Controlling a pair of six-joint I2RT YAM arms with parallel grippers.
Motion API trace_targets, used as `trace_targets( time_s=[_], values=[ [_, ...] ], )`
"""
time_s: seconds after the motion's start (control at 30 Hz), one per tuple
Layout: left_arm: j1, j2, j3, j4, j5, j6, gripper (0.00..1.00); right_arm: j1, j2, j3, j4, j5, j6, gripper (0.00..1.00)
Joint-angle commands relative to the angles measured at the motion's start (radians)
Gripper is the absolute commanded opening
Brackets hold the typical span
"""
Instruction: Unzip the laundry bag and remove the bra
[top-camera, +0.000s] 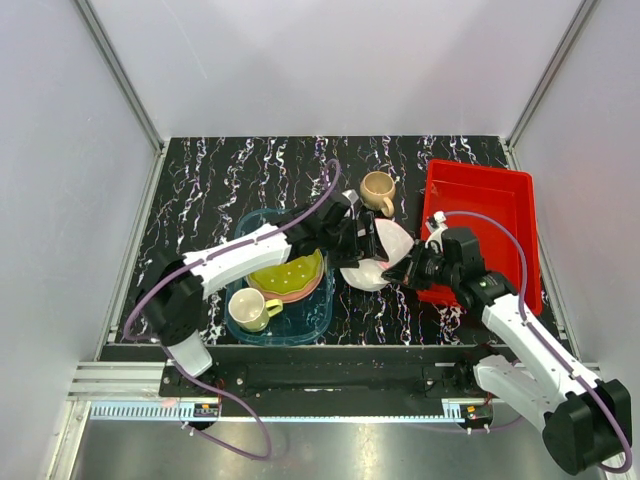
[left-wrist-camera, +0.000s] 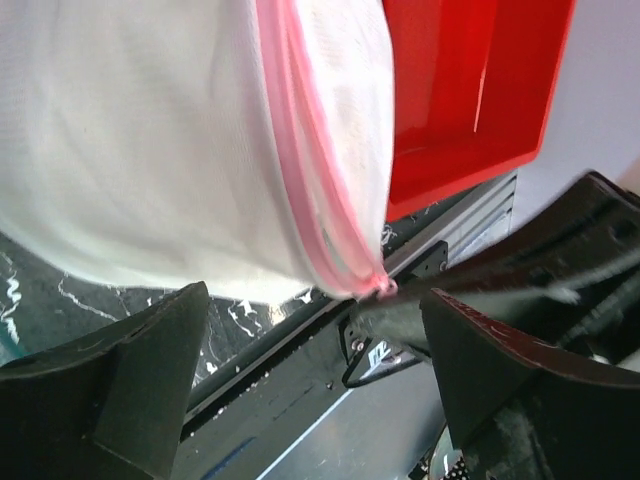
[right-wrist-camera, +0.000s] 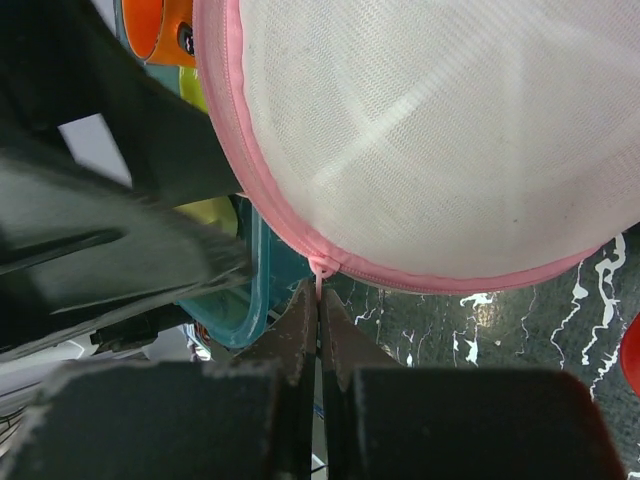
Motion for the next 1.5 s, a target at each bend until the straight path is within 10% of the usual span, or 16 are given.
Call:
trace_targets(
  time_s=[0.0,0.13,0.27,0.8,0.97,1.07,1.47],
  values=[
    [-0.005,0.061,0.082,0.07,0.043,-0.025,0.86,0.007,-0.024,0.008,0.011,-0.014,-0.013,0.0],
    [0.0,0.078,0.092,0.075,0.052,-0.017,0.54,0.007,-0.05,-0.015,-0.005,-0.013,-0.005,0.0],
    [0.023,0.036,0.082,0.035,0.06,0.014,0.0,0.007,-0.092,-0.02,-0.054,0.002,-0.019,0.0],
    [0.167,0.016,0.102,0.058,0.121,0.035,0.0,0.009,-0.215,-0.068,-0.135,-0.024,0.028,0.0],
    [0.155,-0.005,0.174,0.002,0.126,0.099,0.74,0.007,-0.17,-0.016,-0.079,0.001,0.029,0.0],
    [0.137,-0.063,0.162,-0.052,0.092,0.11,0.9,0.007,-0.118,0.011,-0.032,-0.005,0.033,0.0],
    [0.037,-0.102,-0.011,-0.029,0.052,0.066,0.87,0.007,-0.053,0.038,-0.014,-0.007,0.01,0.0]
  ],
)
